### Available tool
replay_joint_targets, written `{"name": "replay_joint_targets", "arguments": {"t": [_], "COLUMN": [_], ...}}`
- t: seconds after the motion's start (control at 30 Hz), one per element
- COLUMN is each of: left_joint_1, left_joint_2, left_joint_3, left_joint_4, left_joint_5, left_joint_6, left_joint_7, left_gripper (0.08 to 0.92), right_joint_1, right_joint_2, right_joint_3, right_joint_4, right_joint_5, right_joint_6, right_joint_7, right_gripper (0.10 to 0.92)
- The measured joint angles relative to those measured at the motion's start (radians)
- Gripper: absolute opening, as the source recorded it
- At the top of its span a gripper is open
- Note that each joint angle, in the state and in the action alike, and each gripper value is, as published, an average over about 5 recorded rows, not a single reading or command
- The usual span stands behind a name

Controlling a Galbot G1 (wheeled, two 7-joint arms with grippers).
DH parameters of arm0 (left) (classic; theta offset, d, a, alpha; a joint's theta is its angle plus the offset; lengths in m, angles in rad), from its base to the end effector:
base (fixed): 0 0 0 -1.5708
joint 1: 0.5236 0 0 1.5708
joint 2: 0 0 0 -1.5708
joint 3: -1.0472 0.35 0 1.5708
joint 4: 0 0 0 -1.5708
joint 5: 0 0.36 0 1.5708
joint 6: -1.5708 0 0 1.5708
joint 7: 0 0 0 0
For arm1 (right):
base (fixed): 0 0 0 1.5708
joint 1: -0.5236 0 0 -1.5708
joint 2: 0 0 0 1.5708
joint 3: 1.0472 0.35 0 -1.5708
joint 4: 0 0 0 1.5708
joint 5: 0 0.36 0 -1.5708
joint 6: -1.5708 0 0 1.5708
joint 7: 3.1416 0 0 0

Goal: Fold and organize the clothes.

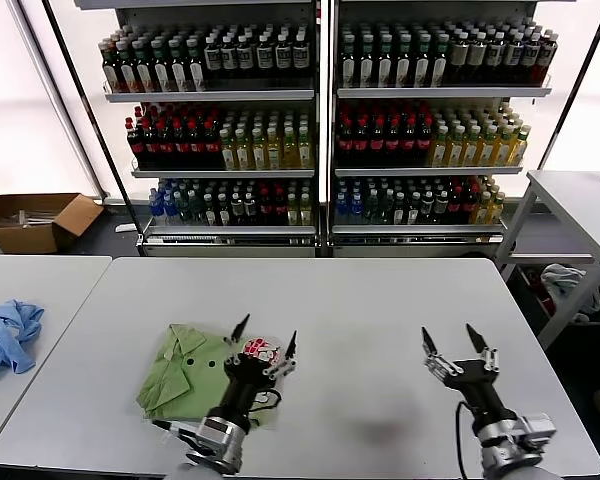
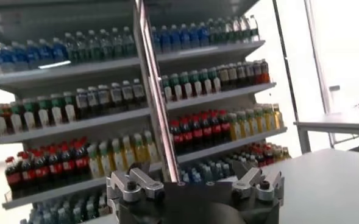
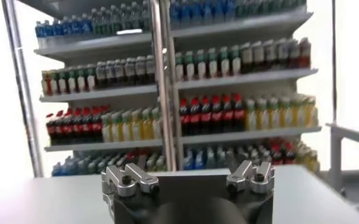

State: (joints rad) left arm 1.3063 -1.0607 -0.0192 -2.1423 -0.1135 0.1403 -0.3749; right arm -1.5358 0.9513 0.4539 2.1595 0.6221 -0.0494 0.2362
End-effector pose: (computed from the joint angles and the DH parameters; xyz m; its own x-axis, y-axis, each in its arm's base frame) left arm 0.2032 -0.0519 -0.2680 -0.9622 0.2723 -0.0079 0.2659 0.9451 0.1897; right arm 0.2007 -0.0702 -0.2588 -0.9844 -0.1480 0.0956 -0.1381 0.9851 0.1029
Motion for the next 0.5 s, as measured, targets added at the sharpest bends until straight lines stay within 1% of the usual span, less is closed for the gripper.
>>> {"name": "replay_joint_targets", "arguments": {"t": [0.27,0.5], "left_joint_1": [0.072,0.113], "left_joint_2": [0.003,0.000], "left_joint_3": [-0.192,-0.280], "left_joint_4": [-0.070,-0.088], "left_joint_5": [-0.067,-0.100], "left_joint_6": [-0.025,-0.036], "left_joint_7": [0.066,0.100], "left_gripper": [0.823,0.823], "right_joint_1": [0.232,0.361], "right_joint_2": [0.067,0.139], "right_joint_3": [-0.296,-0.512], "right_joint_4": [-0.031,-0.102], "right_joint_5": [0.038,0.050], "right_joint_6": [-0.189,-0.274], "right_joint_7": [0.111,0.168], "right_gripper": [0.823,0.823]}}
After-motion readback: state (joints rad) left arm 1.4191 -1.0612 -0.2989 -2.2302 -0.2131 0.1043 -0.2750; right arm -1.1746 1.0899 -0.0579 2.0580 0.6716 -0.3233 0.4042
